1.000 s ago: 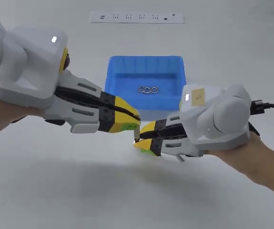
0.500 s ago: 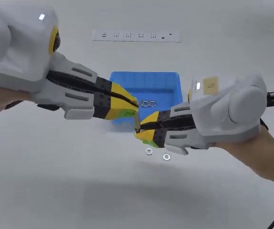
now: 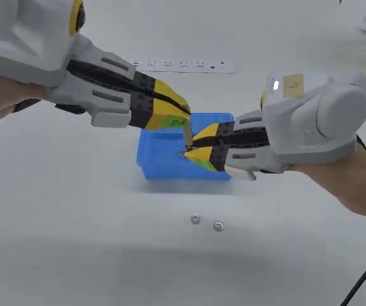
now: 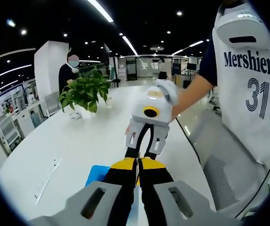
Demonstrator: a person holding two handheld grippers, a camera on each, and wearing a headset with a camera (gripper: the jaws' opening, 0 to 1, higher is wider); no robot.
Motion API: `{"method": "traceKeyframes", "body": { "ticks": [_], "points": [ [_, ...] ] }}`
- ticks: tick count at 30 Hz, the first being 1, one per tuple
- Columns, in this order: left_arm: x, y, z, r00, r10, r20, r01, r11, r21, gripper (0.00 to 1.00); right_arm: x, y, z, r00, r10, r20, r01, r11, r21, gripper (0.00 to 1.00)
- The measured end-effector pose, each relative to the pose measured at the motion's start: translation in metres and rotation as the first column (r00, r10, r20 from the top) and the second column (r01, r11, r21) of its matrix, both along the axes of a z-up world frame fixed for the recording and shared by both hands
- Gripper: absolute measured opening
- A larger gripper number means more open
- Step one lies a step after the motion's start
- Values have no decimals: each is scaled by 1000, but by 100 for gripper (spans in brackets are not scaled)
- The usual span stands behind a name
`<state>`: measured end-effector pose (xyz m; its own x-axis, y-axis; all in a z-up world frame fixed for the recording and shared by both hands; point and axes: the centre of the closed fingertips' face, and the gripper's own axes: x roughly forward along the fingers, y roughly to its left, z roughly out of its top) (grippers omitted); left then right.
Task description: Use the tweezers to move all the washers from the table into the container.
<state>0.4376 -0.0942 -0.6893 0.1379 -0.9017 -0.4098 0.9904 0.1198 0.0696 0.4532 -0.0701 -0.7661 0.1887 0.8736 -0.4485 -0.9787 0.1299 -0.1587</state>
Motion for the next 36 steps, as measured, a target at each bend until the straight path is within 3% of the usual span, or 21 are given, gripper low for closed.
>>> {"method": "traceKeyframes", "body": {
  "ticks": [7, 14, 21, 28, 36],
  "points": [
    [30, -2, -12, 1000, 4, 15, -4, 1000, 5, 6, 34, -4, -12, 999, -42, 14, 43, 999, -17, 9],
    [52, 3, -38, 1000, 22, -9, -21, 999, 26, 6, 53, 0, -37, 999, -42, 4, 42, 998, -56, 9],
    [70, 10, -67, 998, 51, -48, -48, 996, 70, 6, 66, 8, -65, 999, -37, -34, 34, 996, -80, 9],
    [73, 12, -84, 995, 53, -84, -46, 996, 80, 6, 63, 8, -83, 998, -22, -66, 14, 993, -117, 9],
    [70, 9, -86, 994, 46, -100, -38, 996, 80, 6, 62, 6, -86, 996, -34, -82, 23, 992, -124, 10]
  ]
}}
